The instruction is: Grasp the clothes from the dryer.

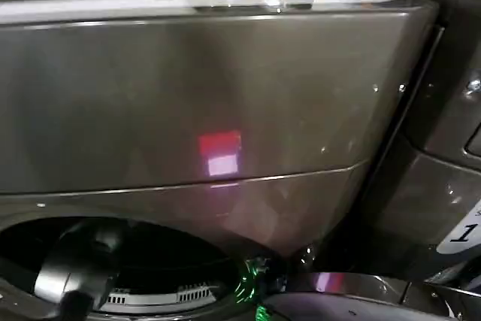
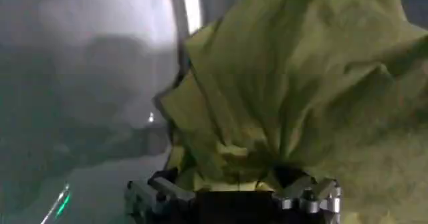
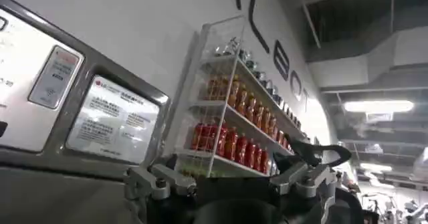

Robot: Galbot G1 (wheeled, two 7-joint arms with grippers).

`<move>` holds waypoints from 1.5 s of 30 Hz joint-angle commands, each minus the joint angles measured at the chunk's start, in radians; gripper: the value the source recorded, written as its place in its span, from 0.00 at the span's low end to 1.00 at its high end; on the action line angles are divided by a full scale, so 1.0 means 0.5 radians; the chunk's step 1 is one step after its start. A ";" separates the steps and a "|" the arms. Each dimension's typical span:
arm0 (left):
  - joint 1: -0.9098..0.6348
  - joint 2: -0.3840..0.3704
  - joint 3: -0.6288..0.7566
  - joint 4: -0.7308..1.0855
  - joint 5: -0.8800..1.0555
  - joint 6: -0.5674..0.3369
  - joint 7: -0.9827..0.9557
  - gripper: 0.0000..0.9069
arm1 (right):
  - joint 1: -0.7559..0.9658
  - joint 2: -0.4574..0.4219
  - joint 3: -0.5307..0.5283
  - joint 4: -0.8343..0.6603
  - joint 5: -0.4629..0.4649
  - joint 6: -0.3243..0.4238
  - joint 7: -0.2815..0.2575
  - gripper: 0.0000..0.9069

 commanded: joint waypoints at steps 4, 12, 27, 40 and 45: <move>-0.056 -0.046 0.173 0.125 0.084 -0.036 -0.041 0.13 | 0.010 0.000 -0.007 -0.008 -0.004 0.006 0.000 1.00; -0.059 -0.054 0.120 0.112 0.010 -0.079 -0.078 0.00 | 0.044 0.010 -0.039 -0.008 -0.014 0.010 0.000 1.00; 0.684 0.060 -0.383 -0.974 -1.362 0.324 -0.839 0.00 | 0.079 0.045 -0.086 0.025 -0.014 0.027 0.007 1.00; 1.183 -0.042 -0.622 -1.790 -2.033 0.082 -1.708 0.00 | 0.097 0.038 -0.106 0.033 -0.005 0.057 0.010 1.00; 1.364 -0.078 -0.715 -1.968 -2.097 -0.110 -1.849 0.00 | 0.100 0.041 -0.124 0.046 -0.045 0.127 0.020 1.00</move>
